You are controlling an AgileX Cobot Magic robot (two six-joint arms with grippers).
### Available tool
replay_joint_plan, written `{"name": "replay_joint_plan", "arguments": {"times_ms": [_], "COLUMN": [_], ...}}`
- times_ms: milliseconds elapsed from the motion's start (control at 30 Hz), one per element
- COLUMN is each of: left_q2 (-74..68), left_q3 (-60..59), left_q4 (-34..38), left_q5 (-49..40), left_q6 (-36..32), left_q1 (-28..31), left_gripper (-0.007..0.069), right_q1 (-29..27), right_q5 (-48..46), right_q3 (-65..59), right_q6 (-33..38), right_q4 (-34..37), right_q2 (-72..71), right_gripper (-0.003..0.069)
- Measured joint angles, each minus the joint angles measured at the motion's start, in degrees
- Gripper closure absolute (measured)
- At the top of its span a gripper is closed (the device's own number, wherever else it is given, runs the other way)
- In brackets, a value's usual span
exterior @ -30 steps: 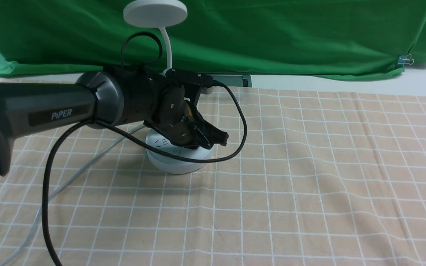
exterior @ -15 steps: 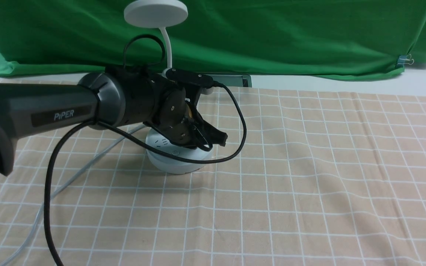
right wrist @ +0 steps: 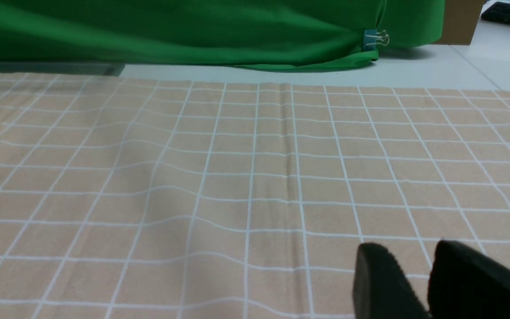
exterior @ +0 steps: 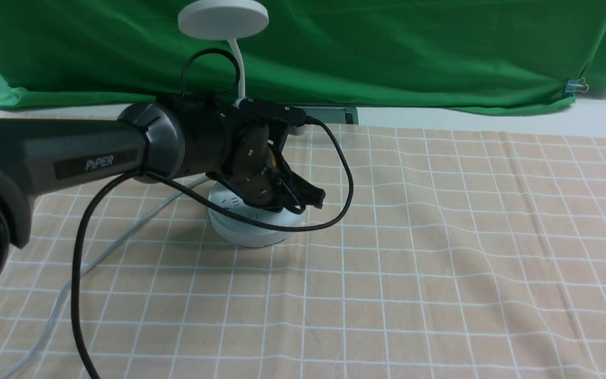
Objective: Turn on the table lamp on the light coffee tablecloth with your hand.
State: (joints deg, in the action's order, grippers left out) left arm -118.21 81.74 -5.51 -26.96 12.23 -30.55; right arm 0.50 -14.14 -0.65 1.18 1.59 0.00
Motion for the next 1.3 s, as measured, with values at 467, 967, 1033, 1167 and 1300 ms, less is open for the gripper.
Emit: {"name": "replay_joint_plan", "arguments": {"times_ms": [467, 967, 1033, 1167, 1300], "left_q2": [16.9, 72.0, 79.7, 89.2, 94.7], "left_q3": [-6.3, -49.1, -53.1, -59.9, -66.2], "left_q4": [12.1, 24.4, 22.6, 21.8, 21.6], "left_q5": [-12.4, 13.7, 19.9, 25.4, 26.4], "left_q6": [-9.8, -27.7, -27.9, -28.2, -28.3], "left_q1": [0.1, 0.0, 0.0, 0.0, 0.0], "left_gripper": [0.0625, 0.0625, 0.0624, 0.0624, 0.0624], "right_q1": [0.0, 0.0, 0.0, 0.0, 0.0], "right_q5": [-0.1, 0.0, 0.0, 0.0, 0.0], "right_q3": [0.0, 0.0, 0.0, 0.0, 0.0], "right_q6": [0.0, 0.0, 0.0, 0.0, -0.1], "right_q4": [0.0, 0.0, 0.0, 0.0, 0.0], "right_q2": [0.0, 0.0, 0.0, 0.0, 0.0], "right_gripper": [0.0418, 0.0418, 0.0418, 0.0418, 0.0418]}}
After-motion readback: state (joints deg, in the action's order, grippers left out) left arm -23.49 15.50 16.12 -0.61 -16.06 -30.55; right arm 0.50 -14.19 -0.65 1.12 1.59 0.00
